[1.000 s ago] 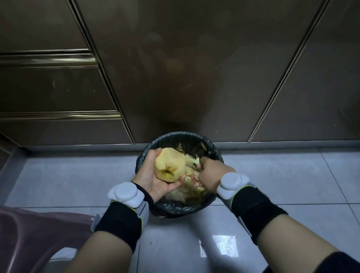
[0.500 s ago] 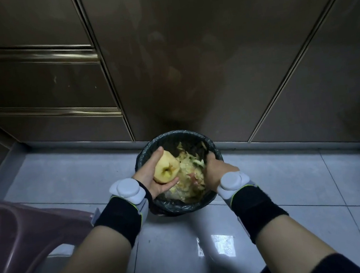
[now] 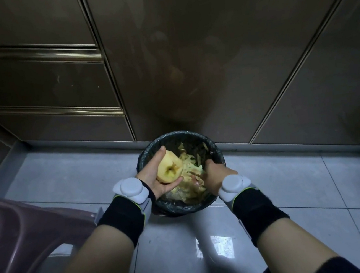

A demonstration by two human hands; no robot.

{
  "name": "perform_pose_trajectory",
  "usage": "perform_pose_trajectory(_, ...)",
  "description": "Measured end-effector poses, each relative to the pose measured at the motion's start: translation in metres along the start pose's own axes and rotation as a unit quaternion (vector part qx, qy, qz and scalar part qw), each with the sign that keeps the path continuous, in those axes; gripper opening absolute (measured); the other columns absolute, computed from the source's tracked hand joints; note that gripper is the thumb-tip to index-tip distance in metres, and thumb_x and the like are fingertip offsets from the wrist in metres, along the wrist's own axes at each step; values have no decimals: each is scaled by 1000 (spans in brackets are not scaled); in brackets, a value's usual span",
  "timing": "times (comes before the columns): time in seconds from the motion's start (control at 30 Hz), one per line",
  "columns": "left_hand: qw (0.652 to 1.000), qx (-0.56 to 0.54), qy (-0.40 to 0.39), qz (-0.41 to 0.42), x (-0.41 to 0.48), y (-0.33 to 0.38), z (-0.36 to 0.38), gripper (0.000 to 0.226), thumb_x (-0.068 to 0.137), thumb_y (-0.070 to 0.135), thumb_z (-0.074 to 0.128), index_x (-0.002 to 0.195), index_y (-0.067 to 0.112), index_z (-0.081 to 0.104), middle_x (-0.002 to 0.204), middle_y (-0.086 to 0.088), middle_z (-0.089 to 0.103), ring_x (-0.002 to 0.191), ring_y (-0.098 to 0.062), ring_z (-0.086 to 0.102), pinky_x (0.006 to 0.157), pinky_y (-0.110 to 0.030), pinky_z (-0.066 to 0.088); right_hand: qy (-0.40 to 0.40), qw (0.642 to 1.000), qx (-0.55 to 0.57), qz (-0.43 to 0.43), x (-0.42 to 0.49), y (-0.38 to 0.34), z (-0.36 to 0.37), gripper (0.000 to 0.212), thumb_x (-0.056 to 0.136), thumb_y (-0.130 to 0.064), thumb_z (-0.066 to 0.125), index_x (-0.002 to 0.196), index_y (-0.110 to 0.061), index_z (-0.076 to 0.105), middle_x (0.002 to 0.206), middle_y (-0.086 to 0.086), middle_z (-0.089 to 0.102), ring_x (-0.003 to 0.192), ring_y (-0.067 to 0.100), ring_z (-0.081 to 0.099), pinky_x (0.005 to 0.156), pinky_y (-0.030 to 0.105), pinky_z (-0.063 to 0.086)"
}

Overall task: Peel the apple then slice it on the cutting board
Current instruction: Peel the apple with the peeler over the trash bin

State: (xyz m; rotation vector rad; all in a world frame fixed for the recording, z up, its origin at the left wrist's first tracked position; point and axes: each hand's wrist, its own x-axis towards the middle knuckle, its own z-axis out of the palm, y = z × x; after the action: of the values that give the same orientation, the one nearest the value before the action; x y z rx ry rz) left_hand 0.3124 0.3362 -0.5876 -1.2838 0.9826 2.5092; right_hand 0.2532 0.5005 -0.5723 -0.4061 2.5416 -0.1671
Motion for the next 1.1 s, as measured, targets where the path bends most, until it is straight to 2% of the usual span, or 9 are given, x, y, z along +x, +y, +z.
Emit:
perform_pose_trajectory(0.13,1000,-2,0,-3,1,0,-1,58,76,46,77,121,16,57,119,-15,64,102,-33,65,77,-52,58,26,999,24,0,2,-3,-1,31,96,-26,45,124,-14,37,109,10,64,87,30,59,72,34,43)
perform_pose_trajectory(0.33,1000,-10,-2,-1,1,1,0,60,75,47,78,122,16,57,119,-16,65,103,-34,66,74,-50,59,55,996,72,-2,8,-7,3,27,100,-35,37,112,-11,44,109,14,63,97,35,61,75,36,44)
perform_pose_trajectory(0.5,1000,-15,-14,-19,3,-1,-1,63,76,50,75,123,13,56,118,-19,65,102,-37,65,74,-57,57,78,993,85,-23,8,-8,6,28,101,-37,34,104,-11,44,103,14,63,94,34,61,69,33,40)
perform_pose_trajectory(0.6,999,-1,-25,-38,4,0,0,67,75,55,73,122,10,56,115,-23,66,95,-42,67,75,-60,56,84,990,100,-47,8,-9,5,27,102,-36,32,103,-11,44,99,14,63,89,33,60,67,33,39)
perform_pose_trajectory(0.7,999,5,-18,-49,5,-1,2,64,78,58,69,122,13,57,115,-22,67,90,-42,67,78,-61,54,104,983,131,-73,4,-12,3,27,103,-36,30,100,-12,43,93,12,62,85,33,59,70,36,46)
perform_pose_trajectory(0.8,998,-32,0,-49,9,-2,2,62,77,55,72,122,15,58,116,-18,66,97,-40,65,82,-57,54,121,973,167,-103,1,-17,1,23,103,-35,31,96,-16,41,86,9,61,82,33,59,73,41,49)
perform_pose_trajectory(0.97,998,-52,0,-33,9,-1,3,55,82,53,68,121,16,59,115,-14,68,103,-34,64,77,-53,56,110,971,144,-158,-5,-19,0,14,100,-34,37,90,-25,36,87,7,62,84,33,58,74,41,48)
perform_pose_trajectory(1.1,998,-57,10,-40,11,0,7,56,85,55,63,121,13,60,111,-14,68,98,-31,65,74,-52,54,113,971,89,-193,-13,-24,-1,12,99,-34,39,100,-23,45,98,4,63,91,32,57,75,41,48)
